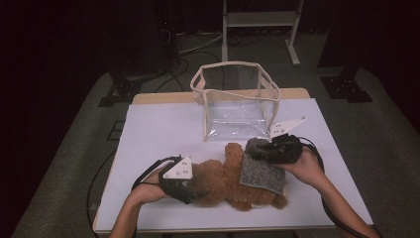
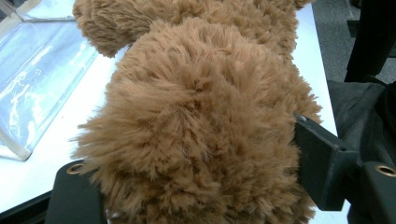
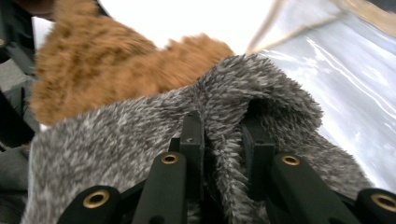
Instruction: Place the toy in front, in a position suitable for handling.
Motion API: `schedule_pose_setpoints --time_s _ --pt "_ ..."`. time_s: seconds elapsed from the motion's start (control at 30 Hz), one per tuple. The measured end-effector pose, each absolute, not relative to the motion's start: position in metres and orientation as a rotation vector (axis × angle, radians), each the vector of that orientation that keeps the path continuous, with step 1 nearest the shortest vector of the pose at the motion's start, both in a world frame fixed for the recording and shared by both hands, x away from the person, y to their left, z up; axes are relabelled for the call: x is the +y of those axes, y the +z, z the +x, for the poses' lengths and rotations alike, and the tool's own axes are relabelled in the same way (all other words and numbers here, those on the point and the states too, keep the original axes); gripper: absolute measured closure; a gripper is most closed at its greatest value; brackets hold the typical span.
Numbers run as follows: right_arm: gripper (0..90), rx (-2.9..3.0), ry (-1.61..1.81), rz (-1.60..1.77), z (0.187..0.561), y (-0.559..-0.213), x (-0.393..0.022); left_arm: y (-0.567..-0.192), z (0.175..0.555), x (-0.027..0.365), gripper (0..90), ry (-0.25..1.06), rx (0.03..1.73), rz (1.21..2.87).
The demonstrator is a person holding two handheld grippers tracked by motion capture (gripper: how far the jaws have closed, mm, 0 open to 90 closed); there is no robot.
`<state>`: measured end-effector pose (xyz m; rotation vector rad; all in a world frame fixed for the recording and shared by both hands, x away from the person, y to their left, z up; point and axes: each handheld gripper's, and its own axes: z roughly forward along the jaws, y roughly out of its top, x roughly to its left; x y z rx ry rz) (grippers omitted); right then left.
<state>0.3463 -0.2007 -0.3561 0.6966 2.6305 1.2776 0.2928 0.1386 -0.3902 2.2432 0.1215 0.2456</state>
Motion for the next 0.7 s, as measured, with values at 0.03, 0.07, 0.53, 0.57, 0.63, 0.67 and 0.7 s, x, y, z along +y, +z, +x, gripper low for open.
schedule_pose_setpoints --time_s 0.03,0.07,0.53,0.57,0.63,0.67,0.7 --pt "73.7 2.623 1.274 0.714 0.347 -0.357 -0.205 -0.39 0.293 0.138 26.6 0.247 0.122 2.243" --pt "73.9 2.616 1.268 0.738 0.348 -0.357 -0.21 -0.39 0.293 0.138 26.6 0.249 0.12 2.243" --pt "74.7 2.68 1.297 0.596 0.344 -0.349 -0.164 -0.389 0.291 0.136 26.5 0.261 0.103 2.254" --pt "74.7 2.68 1.297 0.601 0.346 -0.351 -0.166 -0.389 0.291 0.136 26.6 0.261 0.105 2.253" --pt "74.6 2.673 1.272 0.616 0.346 -0.352 -0.171 -0.389 0.291 0.137 26.5 0.259 0.116 2.25" --pt "74.6 2.664 1.272 0.638 0.347 -0.354 -0.176 -0.39 0.292 0.137 26.4 0.259 0.117 2.248" --pt "74.5 2.659 1.274 0.648 0.348 -0.355 -0.181 -0.389 0.292 0.137 26.4 0.26 0.118 2.248"
